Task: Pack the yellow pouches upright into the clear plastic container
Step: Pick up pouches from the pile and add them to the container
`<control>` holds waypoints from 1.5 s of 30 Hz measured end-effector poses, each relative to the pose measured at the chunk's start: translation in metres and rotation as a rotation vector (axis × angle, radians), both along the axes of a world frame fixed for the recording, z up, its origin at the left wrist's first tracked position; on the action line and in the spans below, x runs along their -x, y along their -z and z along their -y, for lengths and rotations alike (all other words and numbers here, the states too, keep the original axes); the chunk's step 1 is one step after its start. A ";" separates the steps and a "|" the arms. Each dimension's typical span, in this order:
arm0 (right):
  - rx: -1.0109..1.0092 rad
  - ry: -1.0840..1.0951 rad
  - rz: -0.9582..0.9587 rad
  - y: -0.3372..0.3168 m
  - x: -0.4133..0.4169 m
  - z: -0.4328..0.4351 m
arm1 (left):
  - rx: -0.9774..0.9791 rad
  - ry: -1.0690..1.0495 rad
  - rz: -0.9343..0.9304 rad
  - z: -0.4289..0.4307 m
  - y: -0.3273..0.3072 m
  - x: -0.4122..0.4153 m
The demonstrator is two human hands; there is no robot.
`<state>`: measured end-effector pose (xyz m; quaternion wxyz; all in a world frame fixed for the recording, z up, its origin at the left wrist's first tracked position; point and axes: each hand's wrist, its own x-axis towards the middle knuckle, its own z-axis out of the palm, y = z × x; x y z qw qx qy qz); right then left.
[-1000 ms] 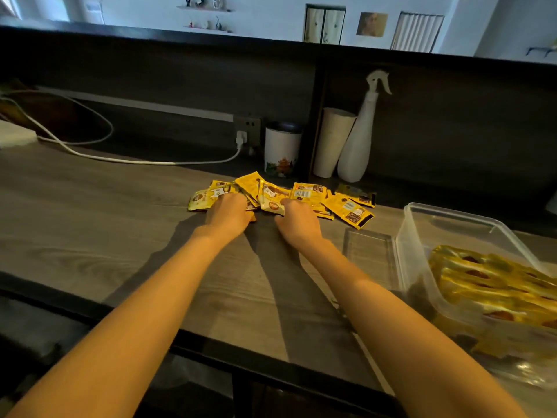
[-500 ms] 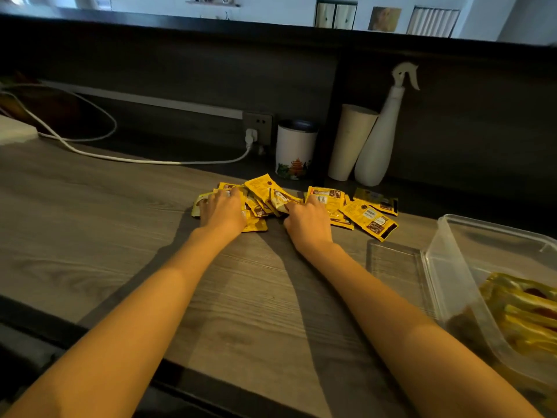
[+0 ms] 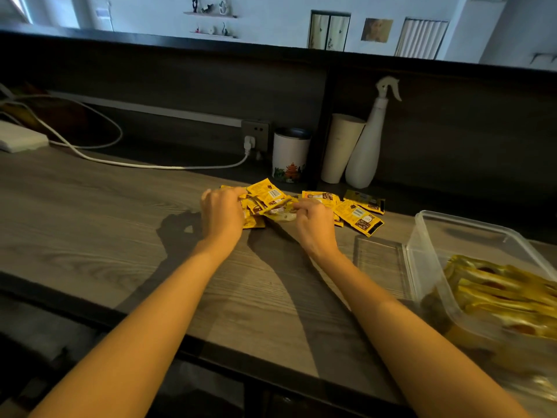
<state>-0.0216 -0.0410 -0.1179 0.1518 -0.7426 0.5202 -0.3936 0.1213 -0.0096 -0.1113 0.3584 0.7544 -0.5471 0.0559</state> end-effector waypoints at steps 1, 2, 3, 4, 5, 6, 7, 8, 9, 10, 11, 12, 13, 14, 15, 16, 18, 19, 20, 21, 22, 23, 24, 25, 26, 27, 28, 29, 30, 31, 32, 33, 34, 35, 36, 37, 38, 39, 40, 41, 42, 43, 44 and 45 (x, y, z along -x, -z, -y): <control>-0.022 0.015 0.086 -0.003 0.002 -0.006 | 0.061 0.012 -0.055 -0.003 0.000 0.000; -0.032 0.030 0.164 -0.005 0.005 -0.011 | 0.102 0.024 -0.110 -0.007 0.000 0.001; -0.024 0.045 0.216 -0.005 0.008 -0.015 | 0.120 0.039 -0.157 -0.011 -0.002 0.003; -0.004 0.060 0.228 -0.006 0.011 -0.019 | 0.123 0.068 -0.196 -0.016 -0.002 0.006; 0.011 0.072 0.208 -0.005 0.014 -0.021 | 0.118 0.114 -0.229 -0.020 -0.002 0.009; 0.017 0.080 0.172 -0.004 0.018 -0.025 | 0.115 0.170 -0.257 -0.025 -0.002 0.013; 0.010 0.090 0.144 -0.004 0.024 -0.028 | 0.115 0.223 -0.275 -0.029 -0.001 0.016; 0.002 0.096 0.142 -0.003 0.029 -0.032 | 0.116 0.263 -0.288 -0.033 0.001 0.019; -0.003 0.100 0.164 -0.003 0.035 -0.037 | 0.102 0.290 -0.304 -0.037 0.002 0.023; -0.007 0.104 0.197 -0.004 0.040 -0.042 | 0.084 0.313 -0.324 -0.041 0.004 0.026; -0.022 0.105 0.236 -0.005 0.044 -0.046 | 0.066 0.336 -0.352 -0.045 0.005 0.031; -0.045 0.105 0.272 -0.006 0.048 -0.050 | 0.045 0.362 -0.392 -0.048 0.006 0.035; -0.074 0.113 0.298 -0.006 0.052 -0.051 | 0.024 0.387 -0.445 -0.053 0.006 0.039; -0.088 0.130 0.288 -0.007 0.055 -0.054 | -0.002 0.405 -0.501 -0.058 0.005 0.044; -0.093 0.156 0.255 -0.008 0.058 -0.056 | -0.023 0.426 -0.557 -0.063 0.004 0.049; -0.096 0.171 0.226 -0.009 0.061 -0.057 | -0.028 0.441 -0.633 -0.066 0.003 0.053; -0.124 0.182 0.233 -0.011 0.068 -0.061 | -0.008 0.465 -0.881 -0.071 0.000 0.060; -0.138 0.183 0.244 -0.012 0.070 -0.063 | 0.008 0.471 -1.040 -0.074 -0.002 0.064; -0.137 0.182 0.250 -0.012 0.073 -0.066 | 0.029 0.454 -1.177 -0.075 -0.003 0.066; -0.135 0.186 0.247 -0.011 0.075 -0.067 | 0.042 0.405 -1.263 -0.073 -0.002 0.067; -0.124 0.188 0.235 -0.011 0.076 -0.069 | 0.028 0.352 -1.283 -0.071 -0.002 0.067; -0.116 0.192 0.217 -0.010 0.077 -0.071 | -0.007 0.304 -1.238 -0.069 -0.001 0.067; -0.103 0.190 0.198 -0.009 0.078 -0.074 | -0.026 0.261 -1.151 -0.068 0.000 0.069; -0.093 0.189 0.179 -0.009 0.079 -0.077 | -0.038 0.239 -1.050 -0.068 0.001 0.071; -0.082 0.185 0.162 -0.009 0.079 -0.080 | -0.064 0.247 -0.947 -0.069 0.001 0.073; -0.077 0.179 0.148 -0.009 0.079 -0.082 | -0.096 0.263 -0.840 -0.068 0.003 0.075; -0.067 0.172 0.132 -0.009 0.079 -0.084 | -0.117 0.275 -0.759 -0.067 0.004 0.076; -0.065 0.168 0.122 -0.009 0.079 -0.085 | -0.114 0.265 -0.686 -0.068 0.003 0.078; -0.065 0.170 0.113 -0.009 0.080 -0.087 | -0.096 0.245 -0.610 -0.070 0.003 0.079; -0.070 0.180 0.101 -0.009 0.080 -0.088 | -0.081 0.228 -0.559 -0.071 0.001 0.081; -0.072 0.192 0.081 -0.010 0.081 -0.089 | -0.064 0.217 -0.531 -0.071 0.001 0.081; -0.077 0.206 0.058 -0.010 0.083 -0.090 | -0.060 0.220 -0.529 -0.071 0.000 0.082; -0.075 0.218 0.036 -0.010 0.084 -0.091 | -0.055 0.238 -0.555 -0.071 0.000 0.083; -0.075 0.230 0.016 -0.011 0.086 -0.093 | -0.045 0.268 -0.608 -0.071 0.000 0.084; -0.063 0.234 0.000 -0.012 0.087 -0.095 | -0.026 0.307 -0.667 -0.072 -0.001 0.085; -0.043 0.233 -0.010 -0.013 0.088 -0.096 | -0.010 0.338 -0.726 -0.075 -0.003 0.087; -0.016 0.225 -0.017 -0.014 0.089 -0.096 | 0.011 0.350 -0.776 -0.076 -0.004 0.088; 0.009 0.216 -0.027 -0.016 0.090 -0.096 | 0.029 0.348 -0.813 -0.077 -0.005 0.089; 0.034 0.210 -0.041 -0.018 0.091 -0.097 | 0.042 0.336 -0.833 -0.077 -0.005 0.089; 0.052 0.210 -0.060 -0.021 0.092 -0.097 | 0.050 0.325 -0.841 -0.077 -0.006 0.090; 0.068 0.213 -0.078 -0.025 0.094 -0.098 | 0.060 0.321 -0.842 -0.077 -0.006 0.091; 0.080 0.212 -0.092 -0.028 0.096 -0.098 | 0.071 0.333 -0.852 -0.078 -0.007 0.092; 0.088 0.205 -0.106 -0.032 0.097 -0.099 | 0.080 0.353 -0.870 -0.078 -0.007 0.092; 0.089 0.197 -0.124 -0.036 0.098 -0.100 | 0.086 0.377 -0.888 -0.080 -0.006 0.093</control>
